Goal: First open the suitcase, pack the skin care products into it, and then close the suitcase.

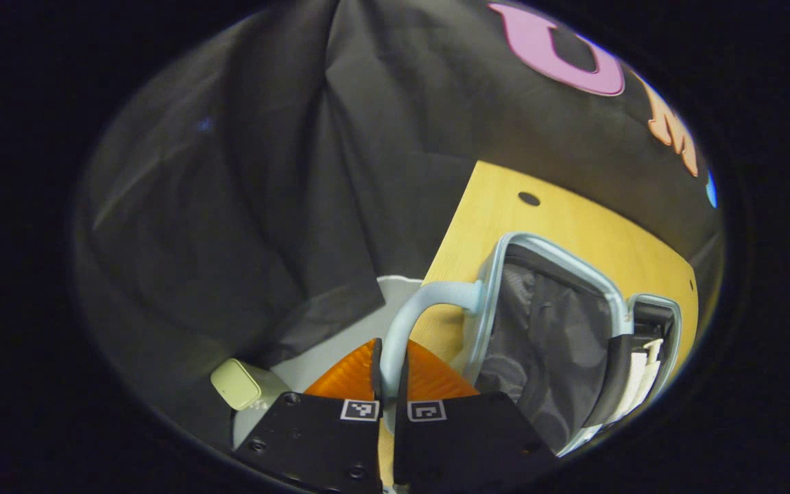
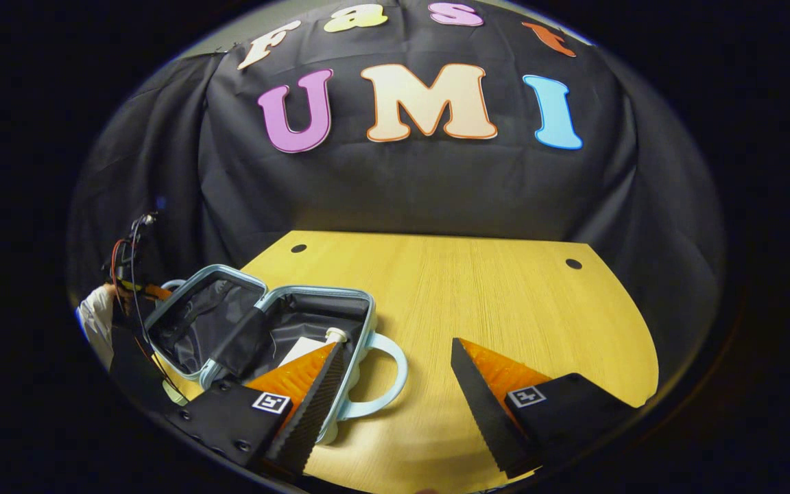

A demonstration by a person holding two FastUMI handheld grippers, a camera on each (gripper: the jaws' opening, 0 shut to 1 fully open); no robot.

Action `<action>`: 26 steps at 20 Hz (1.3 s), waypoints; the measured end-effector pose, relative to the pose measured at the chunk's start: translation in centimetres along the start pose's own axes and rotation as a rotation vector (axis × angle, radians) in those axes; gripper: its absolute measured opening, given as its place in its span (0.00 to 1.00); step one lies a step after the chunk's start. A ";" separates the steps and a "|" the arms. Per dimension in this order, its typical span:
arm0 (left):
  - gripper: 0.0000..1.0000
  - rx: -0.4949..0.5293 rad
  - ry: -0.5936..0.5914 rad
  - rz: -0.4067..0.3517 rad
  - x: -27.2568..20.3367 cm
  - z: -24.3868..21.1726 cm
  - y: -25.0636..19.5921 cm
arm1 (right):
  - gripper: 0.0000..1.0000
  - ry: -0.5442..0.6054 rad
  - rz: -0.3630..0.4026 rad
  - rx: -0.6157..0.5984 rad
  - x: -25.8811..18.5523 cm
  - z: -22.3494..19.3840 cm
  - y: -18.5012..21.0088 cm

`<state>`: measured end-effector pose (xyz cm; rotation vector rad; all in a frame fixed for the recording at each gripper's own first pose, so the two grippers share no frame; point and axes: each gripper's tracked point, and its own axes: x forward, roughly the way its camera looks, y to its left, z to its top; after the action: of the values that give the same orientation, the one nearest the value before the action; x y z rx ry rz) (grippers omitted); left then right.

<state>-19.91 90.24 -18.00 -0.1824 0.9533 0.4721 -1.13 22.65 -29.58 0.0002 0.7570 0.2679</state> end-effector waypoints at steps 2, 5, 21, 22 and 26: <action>0.01 -0.011 -0.066 -0.034 -3.2 2.8 -2.1 | 0.99 -0.019 0.014 0.003 -0.6 0.4 -0.3; 0.00 0.033 -0.134 -0.057 -7.7 5.3 -4.9 | 0.99 -0.049 0.031 0.010 -1.8 0.5 -1.3; 0.00 0.253 -0.289 -0.278 -21.2 7.8 -25.2 | 0.99 -0.102 0.029 0.093 -8.1 -0.4 -10.2; 0.00 0.258 -0.292 -0.304 -21.5 7.6 -26.7 | 0.98 -0.106 0.027 0.097 -8.4 -0.3 -10.6; 0.00 0.272 -0.268 -0.419 -22.5 5.8 -32.4 | 0.99 -0.120 0.009 0.104 -9.4 0.0 -12.6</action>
<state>-11.53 56.74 1.96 -0.0661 0.6819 -0.0227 -4.61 8.27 -24.39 0.1169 0.6513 0.2347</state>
